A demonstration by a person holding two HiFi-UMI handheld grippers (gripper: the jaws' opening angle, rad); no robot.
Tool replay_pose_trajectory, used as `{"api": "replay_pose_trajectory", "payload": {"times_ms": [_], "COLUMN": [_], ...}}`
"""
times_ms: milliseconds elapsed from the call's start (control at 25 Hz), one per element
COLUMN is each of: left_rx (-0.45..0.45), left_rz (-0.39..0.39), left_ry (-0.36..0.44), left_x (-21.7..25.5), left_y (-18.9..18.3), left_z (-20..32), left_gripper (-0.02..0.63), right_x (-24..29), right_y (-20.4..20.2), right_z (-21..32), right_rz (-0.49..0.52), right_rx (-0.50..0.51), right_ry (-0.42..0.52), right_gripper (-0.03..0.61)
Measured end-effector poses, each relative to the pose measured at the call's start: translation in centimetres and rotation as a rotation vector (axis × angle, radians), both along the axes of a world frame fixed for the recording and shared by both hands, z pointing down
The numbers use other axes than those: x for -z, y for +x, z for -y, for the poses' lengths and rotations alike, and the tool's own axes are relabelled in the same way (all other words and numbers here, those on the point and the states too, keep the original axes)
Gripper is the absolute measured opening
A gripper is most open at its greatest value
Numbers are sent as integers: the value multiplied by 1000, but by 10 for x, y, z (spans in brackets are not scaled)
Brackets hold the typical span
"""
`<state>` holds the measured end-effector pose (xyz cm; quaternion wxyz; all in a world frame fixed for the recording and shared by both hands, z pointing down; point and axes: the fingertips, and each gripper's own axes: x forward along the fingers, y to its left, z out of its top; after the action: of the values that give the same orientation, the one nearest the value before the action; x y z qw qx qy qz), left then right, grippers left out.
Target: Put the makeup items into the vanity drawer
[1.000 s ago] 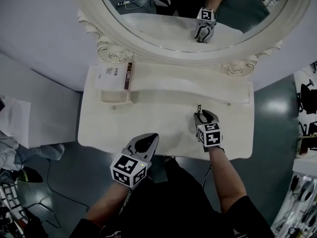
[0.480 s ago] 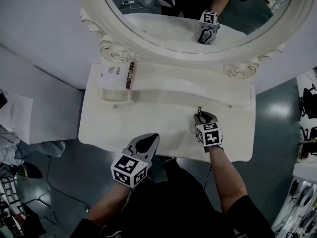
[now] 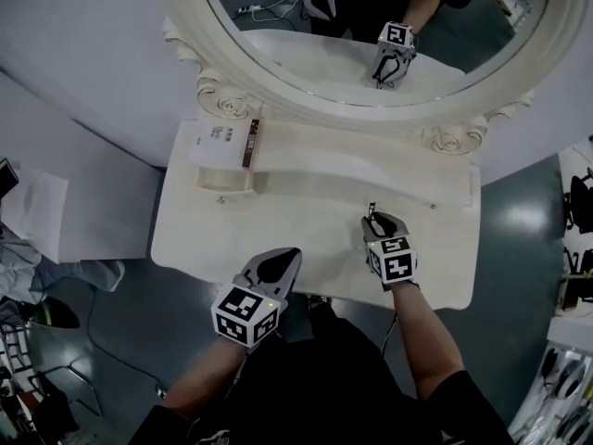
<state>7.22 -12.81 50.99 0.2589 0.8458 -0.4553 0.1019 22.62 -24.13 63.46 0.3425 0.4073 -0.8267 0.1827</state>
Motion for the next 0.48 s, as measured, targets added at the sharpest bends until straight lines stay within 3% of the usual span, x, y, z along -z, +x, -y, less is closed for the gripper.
{"api": "replay_pose_trajectory", "payload": {"times_ms": [240, 480], "left_rx": [41, 148], "left_rz": [-1, 23], "left_ry": [14, 27], "left_x": [4, 12], "left_y": [-7, -37], "left_z": [7, 11], "left_gripper": [5, 5], "right_x": [38, 77], "right_y": [-44, -112], "right_z": [-1, -1], "right_rz": [67, 146], "right_rx": [110, 276], "right_ry": [55, 101], "right_gripper": [120, 119]}}
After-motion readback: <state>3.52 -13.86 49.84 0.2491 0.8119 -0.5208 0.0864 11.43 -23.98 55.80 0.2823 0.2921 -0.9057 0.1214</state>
